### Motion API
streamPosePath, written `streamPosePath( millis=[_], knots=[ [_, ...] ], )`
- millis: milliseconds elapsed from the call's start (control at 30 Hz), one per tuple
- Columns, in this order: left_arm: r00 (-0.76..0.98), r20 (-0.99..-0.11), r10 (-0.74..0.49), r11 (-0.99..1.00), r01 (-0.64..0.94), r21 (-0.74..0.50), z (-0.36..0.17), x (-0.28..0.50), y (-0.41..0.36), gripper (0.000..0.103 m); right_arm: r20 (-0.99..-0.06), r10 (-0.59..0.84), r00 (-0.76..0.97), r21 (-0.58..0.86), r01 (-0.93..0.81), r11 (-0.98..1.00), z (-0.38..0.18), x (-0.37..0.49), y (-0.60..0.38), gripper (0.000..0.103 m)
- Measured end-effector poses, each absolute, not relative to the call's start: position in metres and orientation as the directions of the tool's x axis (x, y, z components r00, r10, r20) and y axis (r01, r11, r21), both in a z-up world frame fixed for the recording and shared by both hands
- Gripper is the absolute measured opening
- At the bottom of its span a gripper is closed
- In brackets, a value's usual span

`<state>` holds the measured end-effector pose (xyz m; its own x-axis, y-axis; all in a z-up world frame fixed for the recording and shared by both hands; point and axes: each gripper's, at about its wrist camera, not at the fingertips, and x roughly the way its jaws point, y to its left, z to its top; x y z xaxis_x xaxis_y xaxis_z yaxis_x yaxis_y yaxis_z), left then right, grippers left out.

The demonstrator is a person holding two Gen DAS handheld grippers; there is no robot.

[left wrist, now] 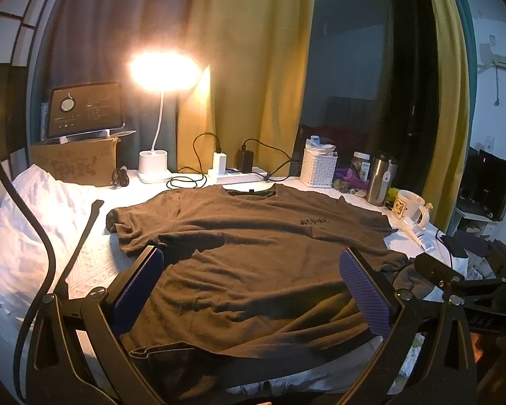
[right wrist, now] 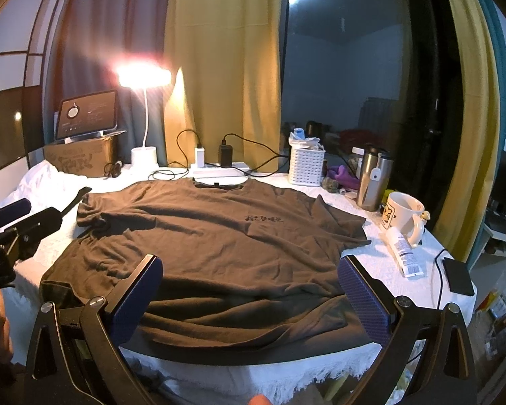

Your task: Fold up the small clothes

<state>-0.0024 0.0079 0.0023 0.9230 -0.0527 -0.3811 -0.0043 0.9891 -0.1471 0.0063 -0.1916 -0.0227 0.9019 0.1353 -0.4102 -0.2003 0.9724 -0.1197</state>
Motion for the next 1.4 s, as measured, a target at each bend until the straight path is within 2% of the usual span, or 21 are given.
streamPosePath(
  millis=[533,1400],
  knots=[
    [0.929,-0.371,-0.009,0.992,-0.039,-0.123,0.0038,-0.0041,0.0088,0.103,-0.410,0.138,0.901,-0.118,-0.202,0.972,-0.0238,0.0057,-0.1889,0.103],
    [0.929,-0.369,-0.020,0.992,-0.027,-0.123,0.0055,-0.0047,0.0137,0.103,-0.407,0.140,0.903,-0.107,-0.199,0.974,-0.0243,0.0052,-0.1944,0.103]
  ],
)
